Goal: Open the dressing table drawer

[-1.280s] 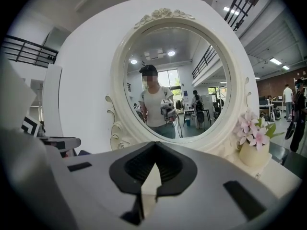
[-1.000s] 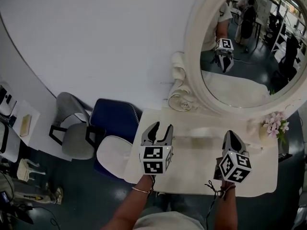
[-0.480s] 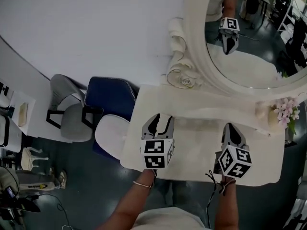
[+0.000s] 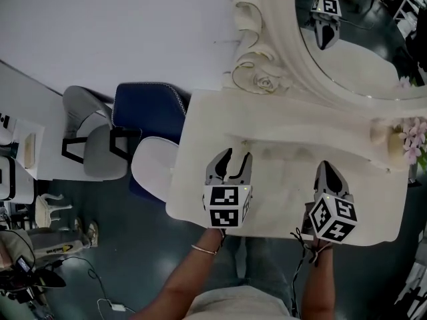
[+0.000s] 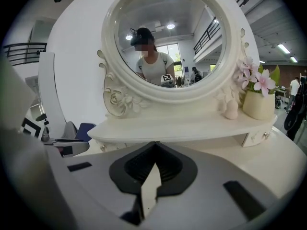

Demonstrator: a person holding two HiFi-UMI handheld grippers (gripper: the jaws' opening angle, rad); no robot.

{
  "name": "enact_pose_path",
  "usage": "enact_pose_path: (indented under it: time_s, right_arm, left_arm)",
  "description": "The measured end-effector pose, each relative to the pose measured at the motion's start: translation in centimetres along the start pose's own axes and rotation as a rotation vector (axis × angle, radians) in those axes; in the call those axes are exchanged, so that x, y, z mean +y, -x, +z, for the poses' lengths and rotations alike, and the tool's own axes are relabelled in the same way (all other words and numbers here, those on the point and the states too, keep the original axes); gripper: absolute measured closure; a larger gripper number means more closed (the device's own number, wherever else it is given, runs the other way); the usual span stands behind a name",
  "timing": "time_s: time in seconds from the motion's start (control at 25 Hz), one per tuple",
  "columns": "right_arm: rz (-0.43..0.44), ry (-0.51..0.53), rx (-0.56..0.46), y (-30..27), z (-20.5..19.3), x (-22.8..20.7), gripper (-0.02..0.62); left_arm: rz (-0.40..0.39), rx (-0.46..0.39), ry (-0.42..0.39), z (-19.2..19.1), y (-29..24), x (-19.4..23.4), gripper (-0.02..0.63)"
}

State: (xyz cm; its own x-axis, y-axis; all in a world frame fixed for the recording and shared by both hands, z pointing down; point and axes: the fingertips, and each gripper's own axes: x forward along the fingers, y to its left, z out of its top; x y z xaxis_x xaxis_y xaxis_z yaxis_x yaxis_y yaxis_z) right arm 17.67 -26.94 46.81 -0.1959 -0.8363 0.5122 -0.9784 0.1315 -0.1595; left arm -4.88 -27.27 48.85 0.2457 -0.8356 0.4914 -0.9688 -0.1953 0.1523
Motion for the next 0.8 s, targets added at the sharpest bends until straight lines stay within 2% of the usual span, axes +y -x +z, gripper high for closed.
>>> enact_pose_path:
  time_s: [0.48, 0.8]
  right_arm:
    - [-0.007, -0.003, 0.075, -1.2, -3.6, -0.3, 0.588]
    - [-0.009, -0.005, 0.094, -1.7, -4.0, -0.7, 0.588]
  left_arm:
    - [0.009, 0.069, 0.035, -4.1, -1.7, 0.2, 0.417]
    - [0.016, 0.084, 0.036, -4.6, -2.6, 0.1, 0.417]
